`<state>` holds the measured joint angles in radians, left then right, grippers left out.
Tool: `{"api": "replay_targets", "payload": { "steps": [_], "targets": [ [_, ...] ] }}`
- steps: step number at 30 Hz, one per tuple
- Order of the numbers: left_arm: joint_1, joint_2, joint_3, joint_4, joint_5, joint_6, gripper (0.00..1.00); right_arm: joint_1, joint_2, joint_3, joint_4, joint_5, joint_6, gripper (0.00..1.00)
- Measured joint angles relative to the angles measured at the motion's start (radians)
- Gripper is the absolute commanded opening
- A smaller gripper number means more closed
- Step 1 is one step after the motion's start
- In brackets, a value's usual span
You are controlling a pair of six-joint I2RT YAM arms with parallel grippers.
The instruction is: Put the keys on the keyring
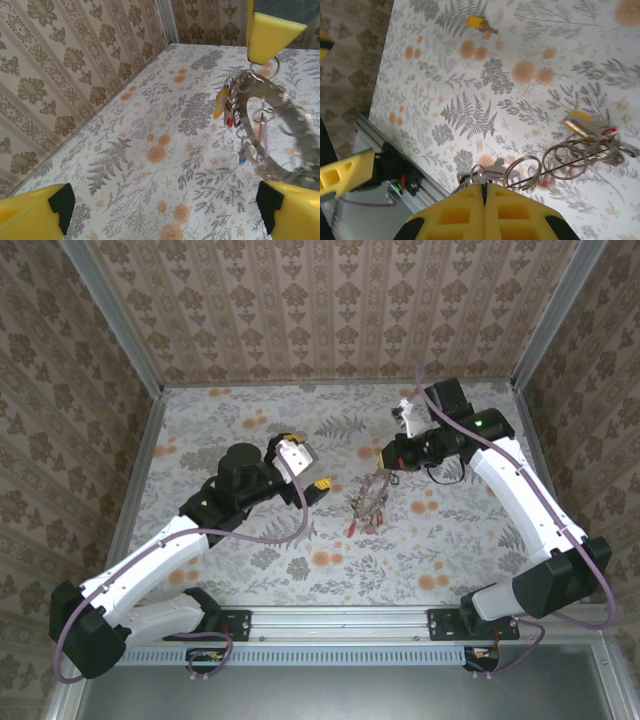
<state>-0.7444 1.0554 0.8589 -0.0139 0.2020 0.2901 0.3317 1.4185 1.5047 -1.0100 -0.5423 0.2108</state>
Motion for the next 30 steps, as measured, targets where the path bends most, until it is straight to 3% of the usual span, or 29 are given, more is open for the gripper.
{"api": "replay_targets", "payload": {
  "steps": [12,19,30],
  "targets": [
    [0.033,-0.024,-0.001,0.015,0.122,-0.09,0.69,0.128,-0.275,-0.217,0.289,-0.015,-0.311,0.0],
    [0.026,0.005,0.004,0.029,0.246,-0.127,0.62,0.161,-0.271,-0.229,0.38,-0.029,-0.439,0.0],
    [-0.007,0.039,0.095,-0.064,0.36,-0.08,0.5,0.187,-0.259,-0.239,0.425,-0.117,-0.613,0.0]
  ]
}}
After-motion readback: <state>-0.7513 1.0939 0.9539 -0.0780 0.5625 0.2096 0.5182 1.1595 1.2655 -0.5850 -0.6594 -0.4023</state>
